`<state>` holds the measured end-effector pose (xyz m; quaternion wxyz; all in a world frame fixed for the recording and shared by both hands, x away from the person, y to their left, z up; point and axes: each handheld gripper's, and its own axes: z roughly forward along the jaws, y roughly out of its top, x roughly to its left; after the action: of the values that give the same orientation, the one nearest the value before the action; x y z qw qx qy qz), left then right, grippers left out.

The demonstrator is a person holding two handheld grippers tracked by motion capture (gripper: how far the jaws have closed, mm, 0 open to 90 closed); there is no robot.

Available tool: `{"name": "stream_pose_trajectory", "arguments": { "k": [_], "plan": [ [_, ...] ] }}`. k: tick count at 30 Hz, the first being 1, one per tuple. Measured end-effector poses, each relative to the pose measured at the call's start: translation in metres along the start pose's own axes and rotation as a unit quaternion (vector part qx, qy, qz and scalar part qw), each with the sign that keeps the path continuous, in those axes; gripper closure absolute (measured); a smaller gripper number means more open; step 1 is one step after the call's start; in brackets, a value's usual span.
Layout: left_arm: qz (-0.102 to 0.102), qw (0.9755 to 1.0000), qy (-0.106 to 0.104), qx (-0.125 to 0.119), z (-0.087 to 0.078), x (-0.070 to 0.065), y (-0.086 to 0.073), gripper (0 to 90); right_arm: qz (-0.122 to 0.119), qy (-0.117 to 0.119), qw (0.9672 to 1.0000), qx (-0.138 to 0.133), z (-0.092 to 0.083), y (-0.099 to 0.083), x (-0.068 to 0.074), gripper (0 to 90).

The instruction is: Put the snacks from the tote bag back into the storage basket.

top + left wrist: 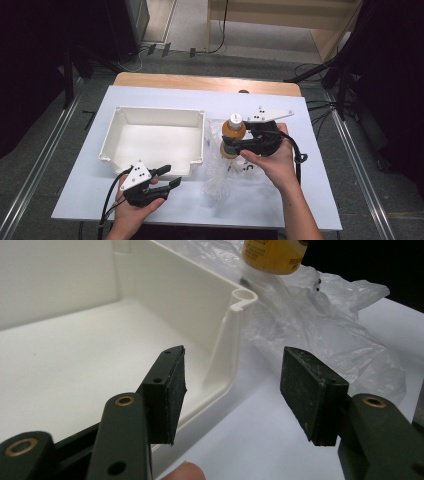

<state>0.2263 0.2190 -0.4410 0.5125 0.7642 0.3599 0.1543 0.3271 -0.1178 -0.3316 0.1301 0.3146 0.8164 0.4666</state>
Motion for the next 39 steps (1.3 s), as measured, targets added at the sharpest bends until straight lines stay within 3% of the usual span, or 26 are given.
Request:
{"name": "stream_pose_trajectory", "arguments": {
  "k": [9,14,19,25,31,39],
  "plan": [
    [-0.01,0.9997,0.016,-0.015,-0.017,0.015,-0.005,36.8,-0.004,0.001,1.0,-0.002,0.007,0.011,0.004,31.0],
    [-0.01,0.9994,0.03,-0.017,-0.028,0.022,-0.007,28.5,-0.007,0.004,1.0,-0.001,0.013,0.015,0.008,31.0],
    [-0.016,0.9985,0.048,-0.021,-0.041,0.03,-0.01,18.3,-0.009,0.006,0.9999,-0.001,0.018,0.018,0.01,31.0],
    [-0.029,0.9971,0.064,-0.029,-0.052,0.04,-0.012,14.5,-0.009,0.008,0.9999,-0.002,0.024,0.021,0.013,31.0],
    [-0.028,0.9968,0.063,-0.039,-0.059,0.042,-0.013,13.3,-0.008,0.01,0.9999,-0.003,0.028,0.024,0.014,31.0],
    [-0.028,0.9973,0.057,-0.036,-0.062,0.045,-0.017,9.2,-0.007,0.009,0.9999,-0.003,0.032,0.028,0.016,31.0]
  ]
}}
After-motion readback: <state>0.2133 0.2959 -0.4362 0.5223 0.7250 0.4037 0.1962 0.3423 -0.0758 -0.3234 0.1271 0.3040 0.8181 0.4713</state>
